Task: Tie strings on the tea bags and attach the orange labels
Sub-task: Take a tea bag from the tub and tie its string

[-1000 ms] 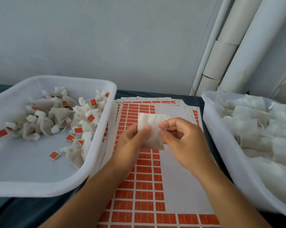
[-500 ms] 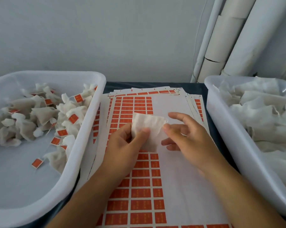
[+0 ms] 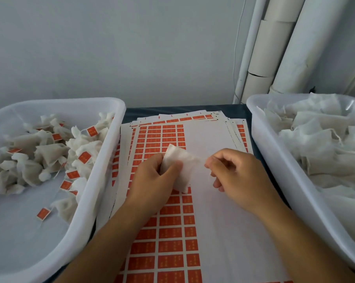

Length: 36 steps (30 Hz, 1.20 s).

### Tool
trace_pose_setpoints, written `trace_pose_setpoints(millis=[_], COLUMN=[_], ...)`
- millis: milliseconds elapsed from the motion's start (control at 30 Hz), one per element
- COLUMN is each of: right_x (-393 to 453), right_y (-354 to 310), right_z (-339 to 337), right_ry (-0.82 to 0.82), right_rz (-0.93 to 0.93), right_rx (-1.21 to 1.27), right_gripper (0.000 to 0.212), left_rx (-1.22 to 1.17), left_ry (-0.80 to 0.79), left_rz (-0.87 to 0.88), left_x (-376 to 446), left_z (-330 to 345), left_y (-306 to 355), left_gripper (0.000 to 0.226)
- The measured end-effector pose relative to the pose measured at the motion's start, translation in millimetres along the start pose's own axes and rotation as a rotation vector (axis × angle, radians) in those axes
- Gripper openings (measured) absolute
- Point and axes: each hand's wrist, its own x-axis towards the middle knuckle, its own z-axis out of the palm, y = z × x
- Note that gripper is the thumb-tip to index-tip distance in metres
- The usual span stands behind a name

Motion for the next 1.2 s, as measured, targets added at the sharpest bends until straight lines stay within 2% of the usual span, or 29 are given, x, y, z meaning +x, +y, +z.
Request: trace_pose_setpoints(millis=[100, 167, 300, 400, 633, 767, 867, 1000, 1100, 1200], right_x=[-0.8, -0.6, 1.4, -0.7, -6.5, -4.4, -3.1, -1.3, -3.1, -6.1], right_y=[-2.2, -5.2, -9.3, -11.9, -15.8, -15.9, -16.9, -17.1, -19.6, -23.1], right_z=[-8.3, -7.6, 1.8, 8.2, 9.5, 2.9, -0.8, -7.5, -9.0, -5.3], right_ry=[-0.117, -0.150, -0.179, -0.237, -0.272, -0.170, -0.082, 0.012, -0.039, -0.147], right_rz=[0.186, 0.273, 0.291, 0.228, 0.135, 0.210, 0.333, 0.341, 0.262, 0.232], right_rx=[0.370, 0.599, 0.906, 0.972, 0.936, 0.985, 1.190, 1.417, 1.377, 1.215], right_gripper=[0.026, 0.028, 0.028, 0.023, 0.025, 0.023, 0.013, 0.009, 0.011, 0.013], left_rx=[0.043, 0.068, -0.014, -0.041, -0.017, 0.131, 0.317, 0.492, 0.538, 0.573], left_ry=[-0.092, -0.188, -0.346, -0.375, -0.237, -0.183, -0.201, -0.193, -0.178, -0.161], left_rz=[0.072, 0.141, 0.195, 0.245, 0.307, 0.255, 0.338, 0.400, 0.413, 0.398], left_x=[-2.9, -7.2, -12.3, -16.5, -21.5, -18.4, -14.9, -8.4, -6.4, -7.0], left_z=[1.6, 0.8, 0.9, 7.9, 12.9, 9.5, 6.0, 2.9, 2.1, 3.8], left_y=[-3.1, -4.5, -2.2, -1.8, -6.6, -9.5, -11.1, -13.9, -14.8, -15.9], left_gripper=[0.009, 0.015, 0.032, 0.046, 0.032, 0.036, 0.024, 0.034, 0.034, 0.037])
